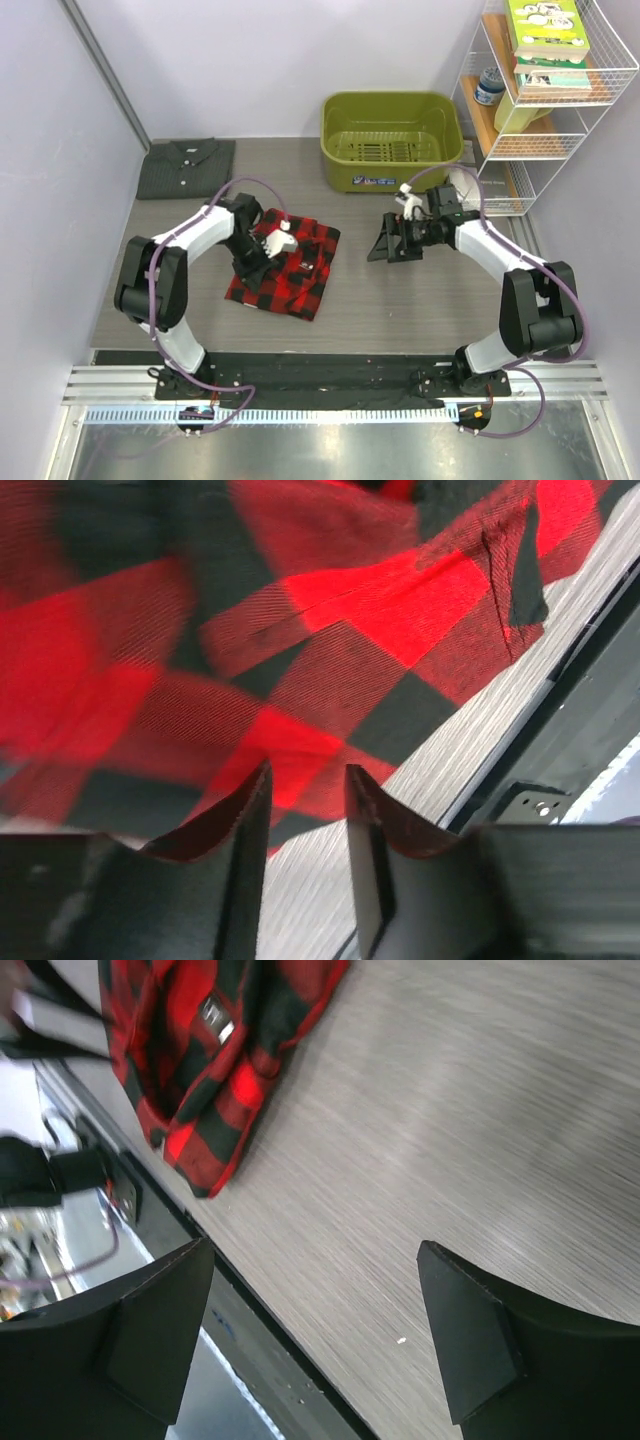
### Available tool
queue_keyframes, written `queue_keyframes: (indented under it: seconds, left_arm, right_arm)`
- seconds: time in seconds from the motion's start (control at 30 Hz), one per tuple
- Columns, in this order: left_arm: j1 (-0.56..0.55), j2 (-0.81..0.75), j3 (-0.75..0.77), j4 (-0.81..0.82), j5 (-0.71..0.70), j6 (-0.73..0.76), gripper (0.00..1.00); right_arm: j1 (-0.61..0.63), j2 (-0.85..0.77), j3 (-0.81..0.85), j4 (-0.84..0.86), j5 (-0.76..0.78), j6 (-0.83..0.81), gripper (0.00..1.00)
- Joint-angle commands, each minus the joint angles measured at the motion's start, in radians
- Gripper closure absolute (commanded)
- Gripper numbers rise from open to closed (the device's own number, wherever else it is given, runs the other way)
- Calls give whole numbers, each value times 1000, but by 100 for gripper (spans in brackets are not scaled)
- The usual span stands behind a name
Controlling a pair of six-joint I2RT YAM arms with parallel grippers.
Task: Fold and stack the long sleeve shirts
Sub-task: Fold the shirt
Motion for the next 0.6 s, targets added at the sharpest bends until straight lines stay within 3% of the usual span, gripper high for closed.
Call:
queue_keyframes:
  seconds: [0.0,0.17,0.27,0.33,0.4,0.5,0.57]
  left_arm:
    - [-83,33,-63,173,17,-77,70]
    - [-437,85,-33,348,76,-512,76]
    - [-516,145,139,391,176,-728,73]
    - [-492,114,231,412,269,-810,67]
    - [-385,26,193,506,354,-844,53]
    - [-178,-140,98,590,379,-893,38]
    - [-45,-190,95,548,325,-830,31]
  right_arm:
    - [-89,-67,-41,30,-3,107,14]
    - [-169,-71,-29,-41,41,70,26]
    - [-167,-35,12,-70,63,42,28]
    - [-163,-9,38,-69,66,38,28]
    - [-126,25,87,-79,73,10,28]
    - [-20,69,152,-73,124,-53,28]
    - [64,95,178,-66,167,-92,28]
